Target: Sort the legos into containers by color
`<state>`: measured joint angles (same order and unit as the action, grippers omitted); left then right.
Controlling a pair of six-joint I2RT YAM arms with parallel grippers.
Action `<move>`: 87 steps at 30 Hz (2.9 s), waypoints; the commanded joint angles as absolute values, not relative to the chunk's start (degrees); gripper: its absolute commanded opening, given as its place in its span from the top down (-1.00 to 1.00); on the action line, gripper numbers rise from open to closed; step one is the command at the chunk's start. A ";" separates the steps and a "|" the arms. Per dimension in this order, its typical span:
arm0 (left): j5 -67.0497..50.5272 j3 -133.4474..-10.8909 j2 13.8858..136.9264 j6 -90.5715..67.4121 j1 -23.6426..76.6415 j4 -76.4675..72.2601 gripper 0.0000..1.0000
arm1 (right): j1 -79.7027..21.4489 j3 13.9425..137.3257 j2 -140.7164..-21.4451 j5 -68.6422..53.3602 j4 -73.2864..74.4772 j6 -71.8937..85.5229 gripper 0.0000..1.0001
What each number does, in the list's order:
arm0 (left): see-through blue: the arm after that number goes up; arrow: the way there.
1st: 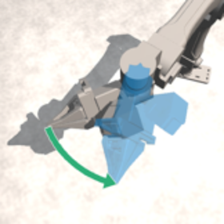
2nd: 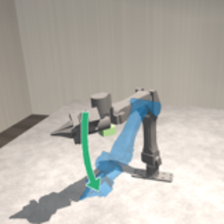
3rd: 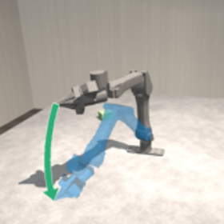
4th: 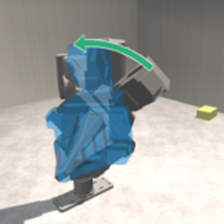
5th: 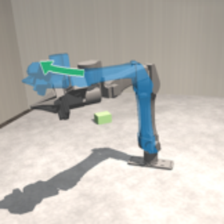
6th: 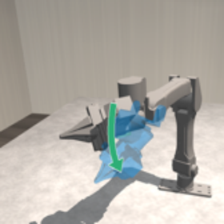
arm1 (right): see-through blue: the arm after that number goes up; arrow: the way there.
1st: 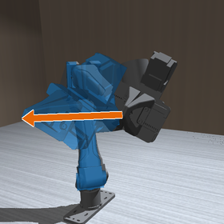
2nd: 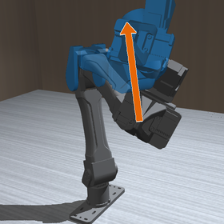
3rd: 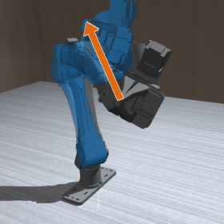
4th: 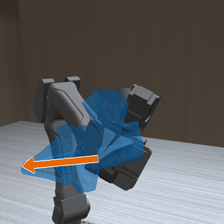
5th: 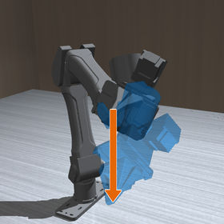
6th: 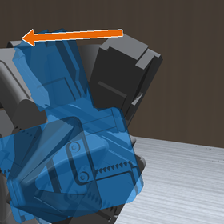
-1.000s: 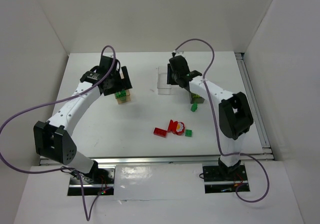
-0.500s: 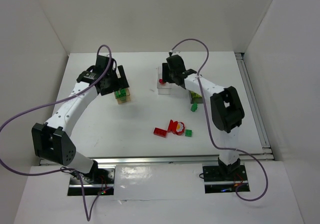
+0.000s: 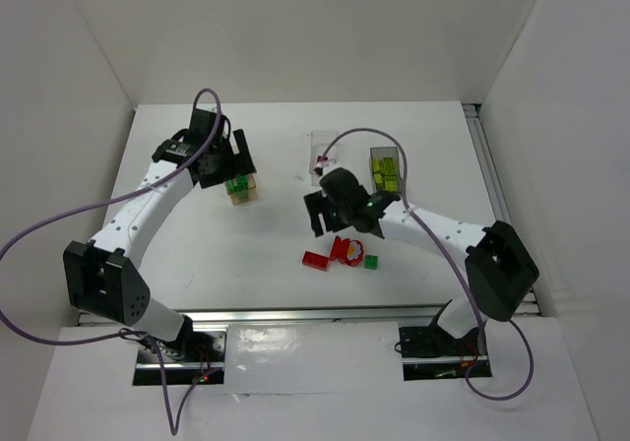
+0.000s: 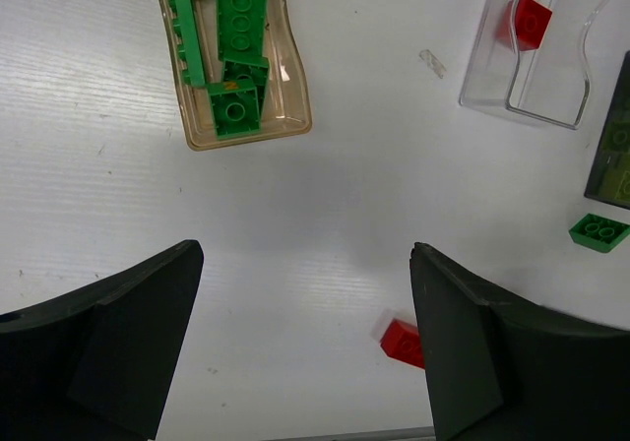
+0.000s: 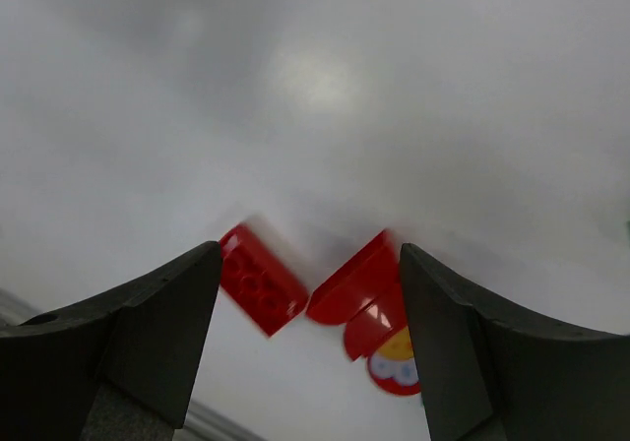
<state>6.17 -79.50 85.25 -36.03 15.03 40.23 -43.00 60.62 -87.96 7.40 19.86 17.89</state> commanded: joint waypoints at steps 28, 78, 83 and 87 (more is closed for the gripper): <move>6.42 -80.24 86.04 -34.89 15.21 38.94 -0.90 | -56.43 63.54 -100.72 5.89 23.73 3.25 0.23; 5.19 -78.57 82.97 -33.13 13.45 39.29 -0.90 | -44.11 56.17 -80.60 16.87 25.47 31.19 -0.14; 4.66 -78.57 85.42 -33.13 14.68 38.76 -0.90 | -49.48 51.51 -78.05 20.74 31.19 34.10 -0.30; 4.13 -79.10 87.71 -33.13 15.82 38.76 -0.90 | -49.48 50.19 -77.52 20.84 34.10 34.81 -0.58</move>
